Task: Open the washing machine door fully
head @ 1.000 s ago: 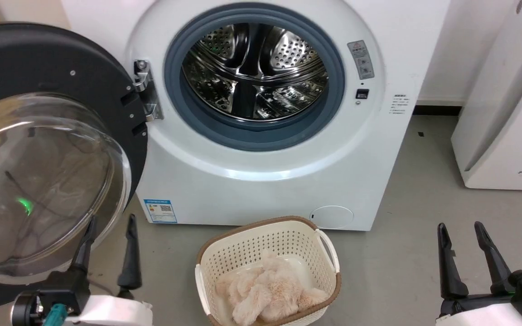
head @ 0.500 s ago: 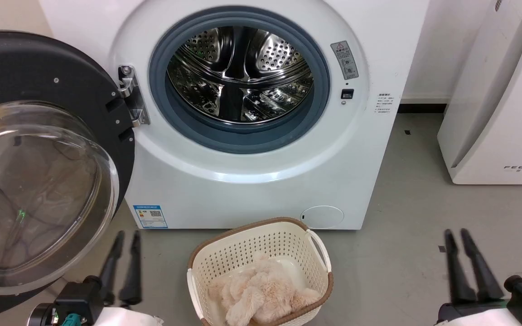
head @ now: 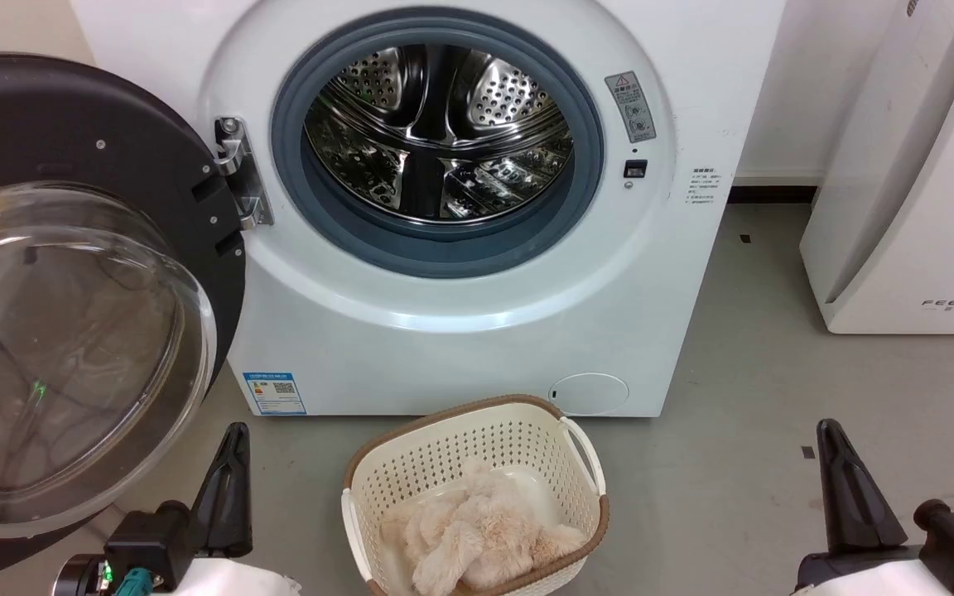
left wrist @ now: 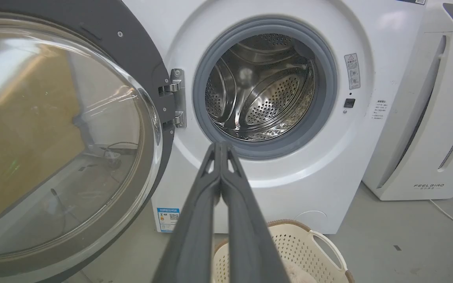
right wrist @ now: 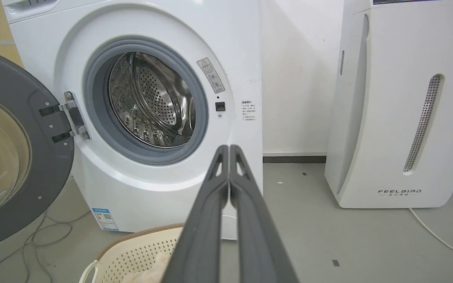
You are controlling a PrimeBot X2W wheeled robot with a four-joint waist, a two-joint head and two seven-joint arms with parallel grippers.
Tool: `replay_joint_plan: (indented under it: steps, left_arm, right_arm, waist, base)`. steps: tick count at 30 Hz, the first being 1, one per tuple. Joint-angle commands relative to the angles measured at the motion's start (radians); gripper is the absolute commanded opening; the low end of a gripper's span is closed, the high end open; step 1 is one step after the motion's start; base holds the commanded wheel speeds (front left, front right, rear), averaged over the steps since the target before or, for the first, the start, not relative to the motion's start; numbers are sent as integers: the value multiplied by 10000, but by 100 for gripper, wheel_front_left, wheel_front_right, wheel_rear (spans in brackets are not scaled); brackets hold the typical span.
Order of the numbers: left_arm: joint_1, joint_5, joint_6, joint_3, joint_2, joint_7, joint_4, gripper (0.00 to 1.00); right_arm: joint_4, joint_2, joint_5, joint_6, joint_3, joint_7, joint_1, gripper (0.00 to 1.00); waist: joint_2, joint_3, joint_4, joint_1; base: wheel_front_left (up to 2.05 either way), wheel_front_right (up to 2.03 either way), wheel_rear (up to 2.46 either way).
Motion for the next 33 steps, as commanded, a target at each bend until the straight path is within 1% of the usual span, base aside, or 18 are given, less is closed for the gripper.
replay_joint_plan:
  steps: [1,33]
  left_arm:
    - [-41,79,30,-31,3,37,-52,0]
    - [-151,315,285,-212,4,691,-237,0]
  right_arm:
    - [-26,4,-66,1,29,37,-67,0]
    - [-91,12,-456,3,169,693,-264,0]
  waist:
    - [0,3,1,0]
    - [0,141,0,0]
  base:
    - [0,0,0]
    - [0,0,0]
